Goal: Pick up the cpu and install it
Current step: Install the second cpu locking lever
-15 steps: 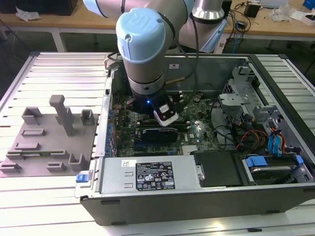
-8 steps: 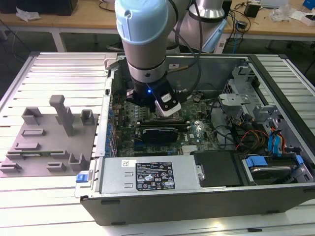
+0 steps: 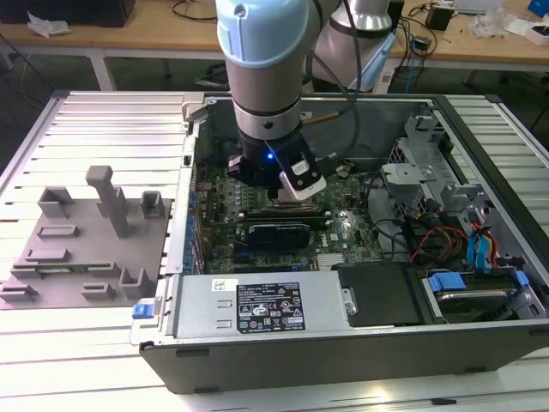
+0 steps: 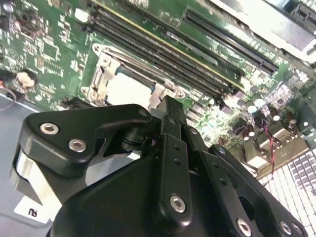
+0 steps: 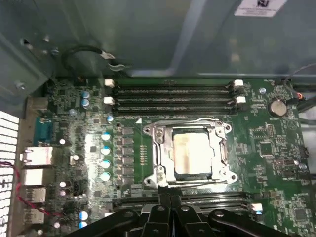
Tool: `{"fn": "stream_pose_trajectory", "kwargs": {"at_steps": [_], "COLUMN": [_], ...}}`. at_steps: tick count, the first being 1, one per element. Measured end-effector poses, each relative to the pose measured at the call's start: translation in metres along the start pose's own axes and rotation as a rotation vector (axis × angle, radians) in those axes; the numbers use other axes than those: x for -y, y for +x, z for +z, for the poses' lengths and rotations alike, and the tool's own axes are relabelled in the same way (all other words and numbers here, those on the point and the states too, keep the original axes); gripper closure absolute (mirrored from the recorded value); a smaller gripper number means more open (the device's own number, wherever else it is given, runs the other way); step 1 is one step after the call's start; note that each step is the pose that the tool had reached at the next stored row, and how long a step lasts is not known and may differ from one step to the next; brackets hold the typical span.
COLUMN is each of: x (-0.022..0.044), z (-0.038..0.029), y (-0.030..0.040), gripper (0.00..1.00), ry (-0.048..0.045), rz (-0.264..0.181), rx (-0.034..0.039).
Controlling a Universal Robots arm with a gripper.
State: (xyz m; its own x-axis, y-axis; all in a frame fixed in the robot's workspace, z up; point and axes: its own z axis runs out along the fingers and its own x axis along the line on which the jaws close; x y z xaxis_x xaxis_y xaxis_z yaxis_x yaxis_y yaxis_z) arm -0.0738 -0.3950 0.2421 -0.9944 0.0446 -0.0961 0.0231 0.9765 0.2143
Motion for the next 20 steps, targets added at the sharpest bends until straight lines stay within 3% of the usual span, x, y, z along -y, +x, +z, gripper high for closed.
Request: {"fn": "stream_pose_trajectory", "kwargs": {"at_steps": [3,5,12,16,20], "x": [-0.0002,-0.0014,-0.0171,-0.0237,-0.0342], "z": [0.0008,0.0015,0.006,0.0086,0.0108], "y": [-0.0086,-0.0126,-0.022,-0.0321,-0.0321], "gripper": [0.89,0.89,0.89,0.89,0.89], "ry": [0.0386,0.0509,0.0639,0.067,0.0671], "rz": [0.008,0.01,0.011,0.012,0.012], "rx": [-0.0019,-0.0009,0.0001,0.0002,0.0003]}}
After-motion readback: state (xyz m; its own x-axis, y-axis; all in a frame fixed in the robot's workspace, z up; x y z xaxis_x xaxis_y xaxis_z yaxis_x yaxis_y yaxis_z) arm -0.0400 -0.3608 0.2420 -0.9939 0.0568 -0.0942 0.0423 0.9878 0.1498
